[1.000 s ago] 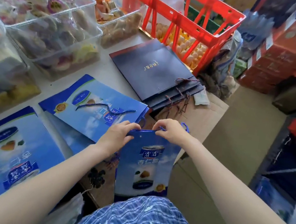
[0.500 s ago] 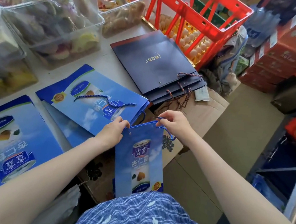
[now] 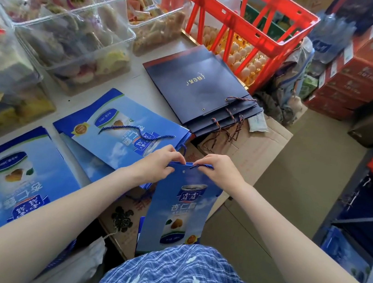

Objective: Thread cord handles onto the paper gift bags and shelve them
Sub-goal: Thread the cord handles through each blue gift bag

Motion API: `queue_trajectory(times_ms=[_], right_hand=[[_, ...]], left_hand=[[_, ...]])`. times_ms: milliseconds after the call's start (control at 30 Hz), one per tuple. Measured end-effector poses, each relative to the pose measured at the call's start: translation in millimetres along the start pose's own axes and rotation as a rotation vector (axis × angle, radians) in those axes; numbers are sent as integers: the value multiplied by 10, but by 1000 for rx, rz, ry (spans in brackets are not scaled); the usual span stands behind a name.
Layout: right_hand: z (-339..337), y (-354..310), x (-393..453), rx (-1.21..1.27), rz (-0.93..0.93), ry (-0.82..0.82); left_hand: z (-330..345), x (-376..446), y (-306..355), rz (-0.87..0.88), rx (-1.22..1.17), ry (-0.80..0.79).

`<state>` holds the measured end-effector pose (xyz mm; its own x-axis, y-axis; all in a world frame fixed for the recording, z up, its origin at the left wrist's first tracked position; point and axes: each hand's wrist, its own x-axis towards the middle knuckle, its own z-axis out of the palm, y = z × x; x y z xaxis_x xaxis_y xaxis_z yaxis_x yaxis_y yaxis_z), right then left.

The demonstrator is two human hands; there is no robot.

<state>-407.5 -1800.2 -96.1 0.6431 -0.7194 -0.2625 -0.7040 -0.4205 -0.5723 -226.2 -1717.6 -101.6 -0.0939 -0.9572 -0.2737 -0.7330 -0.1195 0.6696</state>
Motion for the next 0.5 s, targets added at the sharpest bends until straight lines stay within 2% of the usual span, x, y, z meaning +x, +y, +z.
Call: queue_trajectory(times_ms=[100,200,300,400,500], right_hand=[[-28,-21,-32,-15,35,26],[-110,-75,-85,22,-31,49],[-355,-205,-132,44,-125,98],[-654,-348,-164,-11,-243,127],[-941,-421,-190,-32,-288,173]], left_hand=[[-61,-30,83,42,35,-14],[-131,-93,115,125,109,28],[-260,-110,187,300,200,170],[-401,-31,380,500,370,387],[-550,22,567,581,423,489]])
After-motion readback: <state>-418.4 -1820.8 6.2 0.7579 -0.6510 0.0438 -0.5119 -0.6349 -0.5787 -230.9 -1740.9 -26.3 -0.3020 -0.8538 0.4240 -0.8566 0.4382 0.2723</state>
